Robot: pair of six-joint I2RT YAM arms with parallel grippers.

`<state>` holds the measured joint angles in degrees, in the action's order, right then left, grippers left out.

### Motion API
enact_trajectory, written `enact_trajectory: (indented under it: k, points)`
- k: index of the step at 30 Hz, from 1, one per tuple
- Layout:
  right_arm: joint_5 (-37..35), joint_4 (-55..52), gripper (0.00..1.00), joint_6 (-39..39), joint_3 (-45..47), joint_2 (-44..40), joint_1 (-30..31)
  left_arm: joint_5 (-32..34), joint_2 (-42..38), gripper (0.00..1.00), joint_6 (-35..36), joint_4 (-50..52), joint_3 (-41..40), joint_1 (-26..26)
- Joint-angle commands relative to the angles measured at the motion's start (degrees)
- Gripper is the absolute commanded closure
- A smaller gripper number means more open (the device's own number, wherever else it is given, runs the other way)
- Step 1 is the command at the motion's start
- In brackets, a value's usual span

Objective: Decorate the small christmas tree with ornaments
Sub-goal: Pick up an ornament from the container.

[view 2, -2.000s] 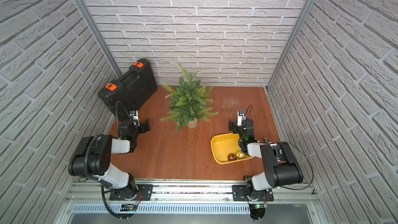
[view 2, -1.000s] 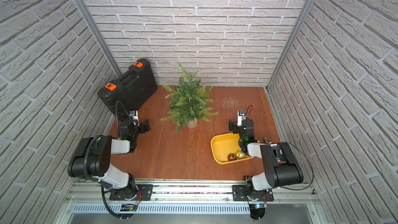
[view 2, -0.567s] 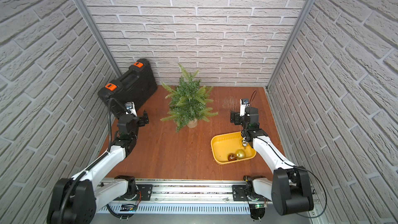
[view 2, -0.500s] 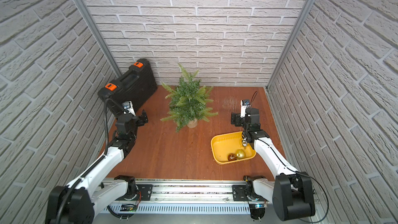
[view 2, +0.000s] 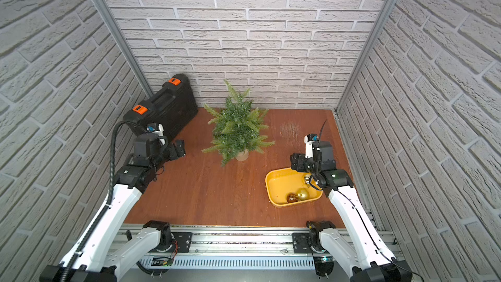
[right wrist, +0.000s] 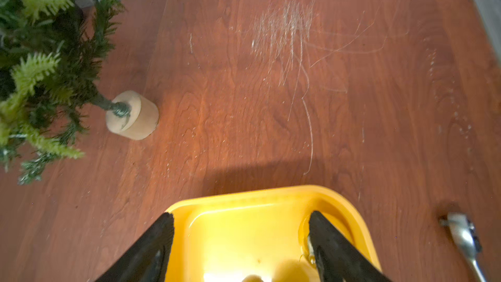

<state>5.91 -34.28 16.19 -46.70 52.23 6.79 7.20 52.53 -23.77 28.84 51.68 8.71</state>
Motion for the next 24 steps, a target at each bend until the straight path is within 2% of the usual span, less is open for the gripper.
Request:
enact_trajectory:
  k: [1,4,9,17,24]
  points:
    - [3.01,-5.64,0.22,3.0,-1.09,-0.68,2.79,-5.41,0.97,0.02,3.55,5.78,1.27,0.18]
    - [2.29,-6.83,0.23,4.02,-1.6,0.6,7.37,-5.41,1.25,0.02,5.23,4.4,0.46,-0.18]
    - [-5.26,-11.35,0.28,7.12,-2.95,3.59,13.09,-7.89,0.22,0.02,4.71,3.49,-0.39,-2.66]
    - [-27.51,-18.45,0.29,17.73,-1.38,4.33,13.01,-8.43,-2.76,0.02,4.52,3.25,-2.1,-5.36]
    - [-29.48,-13.62,0.34,17.91,0.52,9.46,10.72,-10.19,-1.84,0.02,4.11,3.11,-1.97,-6.66]
